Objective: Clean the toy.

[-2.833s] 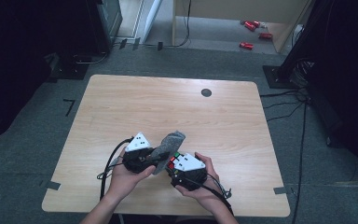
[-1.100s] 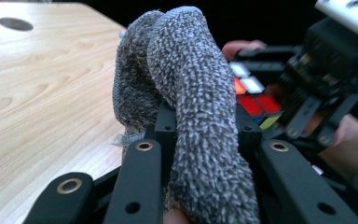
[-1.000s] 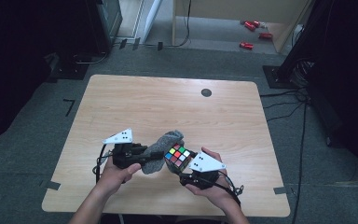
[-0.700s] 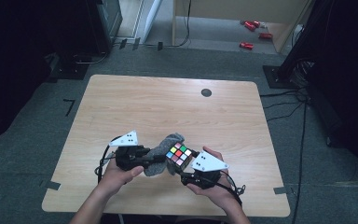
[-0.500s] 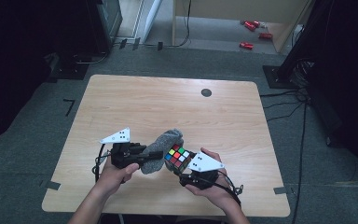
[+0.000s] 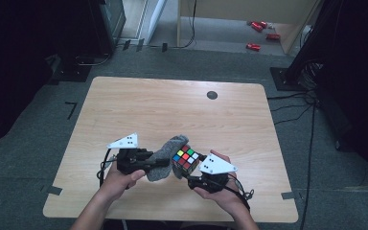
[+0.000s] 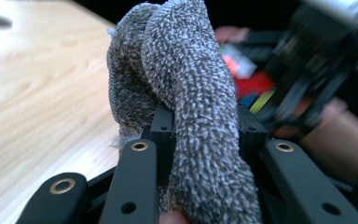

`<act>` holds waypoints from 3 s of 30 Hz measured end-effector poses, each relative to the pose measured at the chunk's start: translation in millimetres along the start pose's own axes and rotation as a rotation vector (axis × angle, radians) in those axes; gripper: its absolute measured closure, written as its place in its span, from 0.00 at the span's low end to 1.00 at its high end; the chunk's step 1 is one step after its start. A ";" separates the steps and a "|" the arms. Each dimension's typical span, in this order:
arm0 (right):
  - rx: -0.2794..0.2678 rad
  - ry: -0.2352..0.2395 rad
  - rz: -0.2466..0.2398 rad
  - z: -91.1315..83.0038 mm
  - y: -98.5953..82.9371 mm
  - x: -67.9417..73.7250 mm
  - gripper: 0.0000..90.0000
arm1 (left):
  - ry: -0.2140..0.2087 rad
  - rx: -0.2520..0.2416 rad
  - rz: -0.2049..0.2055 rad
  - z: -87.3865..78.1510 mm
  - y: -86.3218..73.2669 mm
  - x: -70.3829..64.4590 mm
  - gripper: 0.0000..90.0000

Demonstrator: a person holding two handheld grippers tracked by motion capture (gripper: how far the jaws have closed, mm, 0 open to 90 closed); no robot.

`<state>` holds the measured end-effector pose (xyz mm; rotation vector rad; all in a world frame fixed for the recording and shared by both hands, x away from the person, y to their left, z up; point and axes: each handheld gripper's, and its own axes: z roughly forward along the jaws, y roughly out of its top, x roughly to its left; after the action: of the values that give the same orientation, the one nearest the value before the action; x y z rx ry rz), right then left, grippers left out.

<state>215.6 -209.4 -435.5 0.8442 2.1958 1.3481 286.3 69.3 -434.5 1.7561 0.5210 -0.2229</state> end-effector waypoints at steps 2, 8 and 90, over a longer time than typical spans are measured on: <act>0.025 0.003 -0.006 3.7 -2.0 1.5 0.39 | 0.002 -0.027 0.001 -2.9 0.8 0.0 0.76; 0.028 -0.015 -0.031 4.0 0.4 5.5 0.39 | 0.020 0.044 0.024 6.9 -5.4 0.6 0.76; -0.106 -0.174 0.296 -3.1 5.9 3.4 0.39 | 0.435 0.177 0.236 54.1 -20.5 -40.6 0.15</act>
<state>212.7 -207.0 -429.0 1.2329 1.9041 1.4488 248.0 11.8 -449.1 2.0309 0.6106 0.2951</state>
